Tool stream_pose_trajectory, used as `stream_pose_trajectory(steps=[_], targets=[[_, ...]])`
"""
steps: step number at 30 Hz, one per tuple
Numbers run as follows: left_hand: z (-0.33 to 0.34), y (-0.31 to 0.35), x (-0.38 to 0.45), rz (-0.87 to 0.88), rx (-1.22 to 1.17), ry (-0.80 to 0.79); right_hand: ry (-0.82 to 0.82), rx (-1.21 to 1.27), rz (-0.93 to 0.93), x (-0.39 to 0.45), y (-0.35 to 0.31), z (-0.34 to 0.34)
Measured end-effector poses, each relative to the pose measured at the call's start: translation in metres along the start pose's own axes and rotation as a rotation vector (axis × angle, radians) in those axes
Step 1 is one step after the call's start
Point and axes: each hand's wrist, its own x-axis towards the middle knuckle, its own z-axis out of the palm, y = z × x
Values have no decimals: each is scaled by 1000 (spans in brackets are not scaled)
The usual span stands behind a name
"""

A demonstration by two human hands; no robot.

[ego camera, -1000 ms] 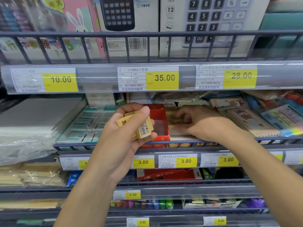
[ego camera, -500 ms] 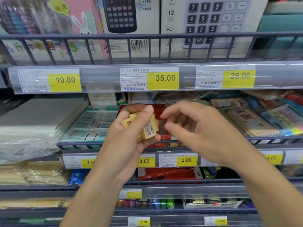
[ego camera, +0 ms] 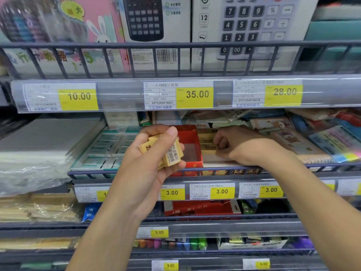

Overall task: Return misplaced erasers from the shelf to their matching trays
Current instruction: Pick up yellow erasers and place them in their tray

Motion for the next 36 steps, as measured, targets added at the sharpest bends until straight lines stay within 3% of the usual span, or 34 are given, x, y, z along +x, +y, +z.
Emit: stream_pose_trajectory(steps=[5,9,12,14,16,19,22,25,31,34,36], targets=[[0,-1,1,-3,5,1,42,49,-33,4,1,1],[3,-1,2,-10,-4,9,-15,60,-32,0,2,-4],[4,-3,1,-14,-18,10,171,125,-74,-16,-3,-4],[6,-4,1,-13,-12,18,332,398,-222,-37,-16,-1],[8,-4,1,-10,-2,9,313,616,-425,-57,-34,3],[11,-4,0,-1,-3,2,338,610,-558,-71,-56,14],[14,-5,-1,6,-15,7,445,512,-512,-72,-68,23],[16,-4,-1,5,22,-14,474,570,-529,-73,-71,28],[11,-4,-3,27,-7,-32,293,1079,-527,-71,-66,25],[10,-5,-2,27,-24,-6,307,1219,-435,-67,-61,25],[8,-5,-1,32,-37,10,218,1407,-348,-65,-57,24]])
